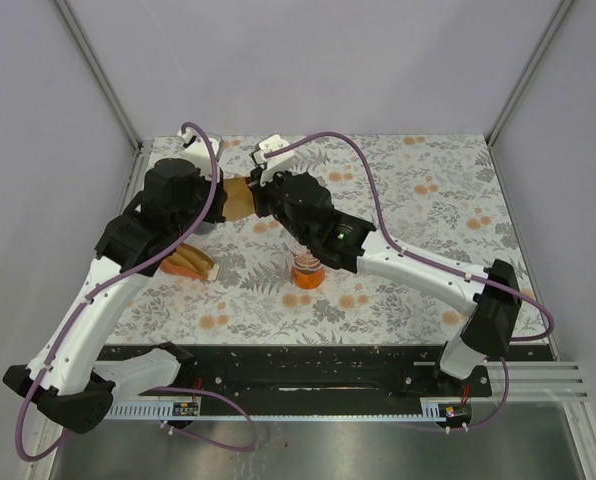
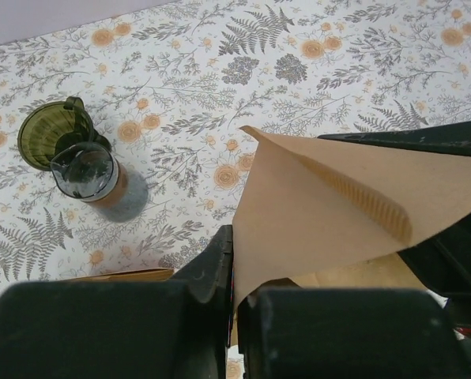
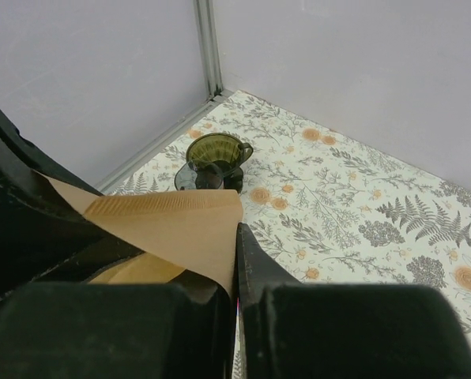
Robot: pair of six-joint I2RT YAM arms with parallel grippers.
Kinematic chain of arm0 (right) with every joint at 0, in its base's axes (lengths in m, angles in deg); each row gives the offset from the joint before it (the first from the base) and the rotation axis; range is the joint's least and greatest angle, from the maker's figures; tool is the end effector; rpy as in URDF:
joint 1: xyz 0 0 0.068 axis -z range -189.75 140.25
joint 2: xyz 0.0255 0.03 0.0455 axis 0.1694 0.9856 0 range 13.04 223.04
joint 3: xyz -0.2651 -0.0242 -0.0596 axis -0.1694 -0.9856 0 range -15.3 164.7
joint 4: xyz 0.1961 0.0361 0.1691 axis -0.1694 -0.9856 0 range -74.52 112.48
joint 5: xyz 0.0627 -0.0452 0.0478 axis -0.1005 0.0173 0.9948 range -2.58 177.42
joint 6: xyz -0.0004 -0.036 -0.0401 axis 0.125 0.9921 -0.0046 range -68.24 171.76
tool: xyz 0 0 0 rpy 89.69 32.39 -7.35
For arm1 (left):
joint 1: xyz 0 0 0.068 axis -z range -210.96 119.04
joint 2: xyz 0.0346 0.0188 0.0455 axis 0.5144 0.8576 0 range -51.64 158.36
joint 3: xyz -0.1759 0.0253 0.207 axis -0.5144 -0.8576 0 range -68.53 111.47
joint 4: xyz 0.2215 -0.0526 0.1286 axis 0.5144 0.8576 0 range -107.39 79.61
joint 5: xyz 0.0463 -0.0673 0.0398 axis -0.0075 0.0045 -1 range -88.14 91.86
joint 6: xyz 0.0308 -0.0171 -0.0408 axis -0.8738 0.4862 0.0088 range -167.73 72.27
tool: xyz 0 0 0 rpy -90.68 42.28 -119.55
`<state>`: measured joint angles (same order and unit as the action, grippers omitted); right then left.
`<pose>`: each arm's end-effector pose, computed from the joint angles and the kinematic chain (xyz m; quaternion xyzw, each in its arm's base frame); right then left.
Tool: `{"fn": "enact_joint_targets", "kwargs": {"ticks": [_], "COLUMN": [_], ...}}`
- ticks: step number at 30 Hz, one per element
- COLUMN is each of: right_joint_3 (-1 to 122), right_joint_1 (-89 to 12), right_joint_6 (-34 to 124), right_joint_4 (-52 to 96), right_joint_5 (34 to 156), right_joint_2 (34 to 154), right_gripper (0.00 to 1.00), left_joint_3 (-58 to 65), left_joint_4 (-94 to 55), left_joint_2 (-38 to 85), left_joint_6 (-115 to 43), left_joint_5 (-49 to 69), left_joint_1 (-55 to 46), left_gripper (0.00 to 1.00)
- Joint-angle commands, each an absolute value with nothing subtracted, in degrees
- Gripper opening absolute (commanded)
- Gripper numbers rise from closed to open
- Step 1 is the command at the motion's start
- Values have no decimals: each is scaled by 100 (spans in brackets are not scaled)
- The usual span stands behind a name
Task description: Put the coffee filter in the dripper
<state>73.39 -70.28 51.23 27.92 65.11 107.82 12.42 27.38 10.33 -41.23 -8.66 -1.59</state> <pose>0.2080 0.3406 0.4090 -0.2311 0.6722 0.2319 0.6640 0.1829 -0.0954 0.4355 0.1194 0.8365 -0.0891 0.5274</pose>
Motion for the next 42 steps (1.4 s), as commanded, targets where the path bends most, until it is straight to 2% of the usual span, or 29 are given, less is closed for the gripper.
{"fn": "enact_joint_targets", "kwargs": {"ticks": [1,5,7,12,14,16,21,27,32,40,42], "right_joint_3": [7111,6908,6786,6679,6854,7030,7224,7066,7005,7163,7276], "right_joint_1": [-6969,-6899,-6811,-6776,-6776,-6776,-6776,-6776,-6776,-6767,-6758], "right_joint_6": [5306,5598,5685,6107,6186,6239,6205,6108,6099,6064,6020], "right_joint_4": [3171,3189,3145,3145,2944,2742,2372,2415,2424,1941,1784], "right_joint_5": [6263,6351,6473,7430,7677,7748,7670,6967,6440,6149,6227], "right_joint_2": [10366,10243,10173,10032,10102,10198,10366,10243,10120,10155,10207], "right_gripper": [0,0,4,38,45,46,44,15,3,0,0], "left_joint_3": [1303,1277,1277,1365,1391,1409,1505,1664,1655,1690,1725], "left_joint_4": [2479,2523,2550,2699,2778,2831,2849,2849,2857,2840,2848], "left_joint_2": [927,883,865,874,909,900,918,971,988,953,953], "left_joint_6": [-4254,-4430,-4492,-4659,-4738,-4738,-4738,-4984,-5090,-5248,-5213], "left_joint_5": [-1105,-1149,-1185,-852,-720,-701,-894,-1272,-1343,-1536,-1405], "left_joint_1": [-186,-186,-186,-116,15,147,183,192,191,200,200], "left_gripper": [2,0,0,0,0,0,0,0,0,0,7]}}
